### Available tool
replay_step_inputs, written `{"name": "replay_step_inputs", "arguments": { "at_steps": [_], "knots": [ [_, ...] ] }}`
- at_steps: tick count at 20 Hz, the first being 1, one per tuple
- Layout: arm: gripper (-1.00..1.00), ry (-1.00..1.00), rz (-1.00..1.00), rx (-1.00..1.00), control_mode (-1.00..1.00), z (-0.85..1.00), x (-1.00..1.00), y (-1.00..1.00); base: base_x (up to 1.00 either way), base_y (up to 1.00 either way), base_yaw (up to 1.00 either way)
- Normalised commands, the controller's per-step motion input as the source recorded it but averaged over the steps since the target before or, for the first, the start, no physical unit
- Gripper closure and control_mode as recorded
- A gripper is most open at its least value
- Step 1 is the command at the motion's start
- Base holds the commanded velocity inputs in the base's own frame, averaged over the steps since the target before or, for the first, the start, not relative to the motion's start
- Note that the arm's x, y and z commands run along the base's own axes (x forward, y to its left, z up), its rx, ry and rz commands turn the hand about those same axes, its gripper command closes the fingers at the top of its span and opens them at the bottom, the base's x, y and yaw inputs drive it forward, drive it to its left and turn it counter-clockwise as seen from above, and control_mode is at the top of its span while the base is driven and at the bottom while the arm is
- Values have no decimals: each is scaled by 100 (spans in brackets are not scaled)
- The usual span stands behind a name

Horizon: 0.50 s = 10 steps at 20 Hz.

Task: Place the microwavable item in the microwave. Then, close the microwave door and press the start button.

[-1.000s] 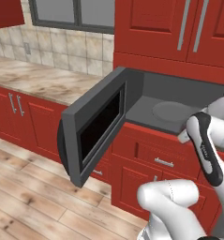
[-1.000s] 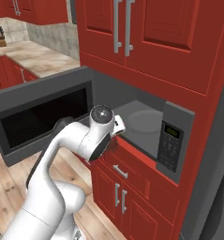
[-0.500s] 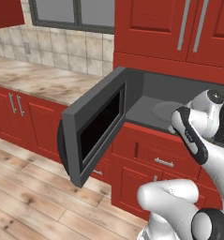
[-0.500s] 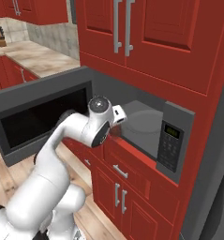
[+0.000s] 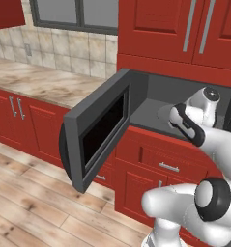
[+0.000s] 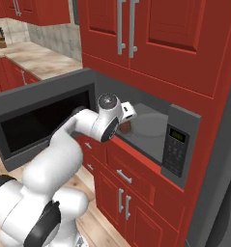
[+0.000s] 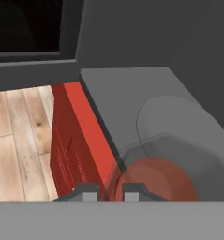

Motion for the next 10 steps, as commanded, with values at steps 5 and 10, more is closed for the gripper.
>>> {"name": "replay_step_inputs", "arguments": {
  "at_steps": [5,10],
  "knots": [
    [100,-15,0,0,-100,-27,27,-20,0,0,0],
    [100,-25,0,0,-100,-42,7,-12,0,0,0]
  ]
}}
